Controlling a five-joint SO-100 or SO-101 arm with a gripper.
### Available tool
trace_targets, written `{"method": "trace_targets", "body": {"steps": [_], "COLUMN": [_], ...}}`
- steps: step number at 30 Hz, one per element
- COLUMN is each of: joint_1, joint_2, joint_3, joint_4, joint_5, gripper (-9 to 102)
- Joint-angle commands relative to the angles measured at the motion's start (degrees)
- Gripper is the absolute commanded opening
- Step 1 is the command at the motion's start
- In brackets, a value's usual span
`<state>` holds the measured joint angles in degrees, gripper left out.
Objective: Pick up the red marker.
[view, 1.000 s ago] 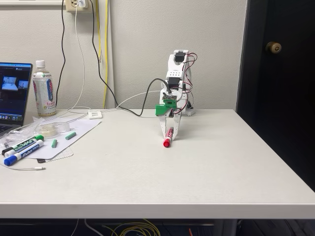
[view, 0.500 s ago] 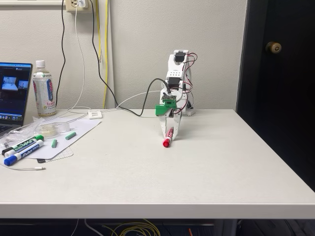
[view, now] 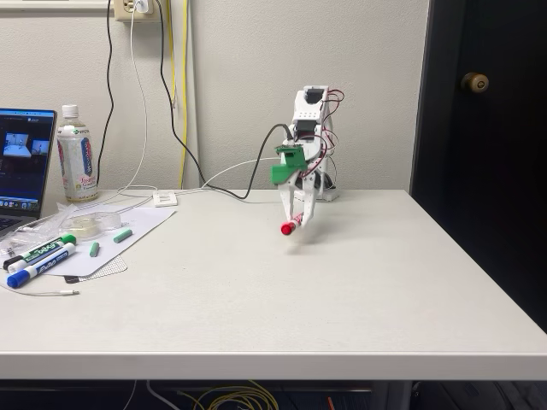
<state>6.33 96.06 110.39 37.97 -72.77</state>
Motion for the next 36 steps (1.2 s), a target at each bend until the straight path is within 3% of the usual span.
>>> {"method": "trace_targets", "body": {"steps": [1, 17, 27, 36], "joint_1": [-0.97, -8.53, -10.11, -9.23], "joint_2": [7.91, 35.24, 48.43, 63.28], "joint_3": [-0.35, 0.00, 1.32, 14.06], "joint_4": [2.64, 10.90, 10.20, 2.55], "joint_5": [2.64, 30.50, 49.48, 60.64], "gripper": [0, 0, 0, 0]}}
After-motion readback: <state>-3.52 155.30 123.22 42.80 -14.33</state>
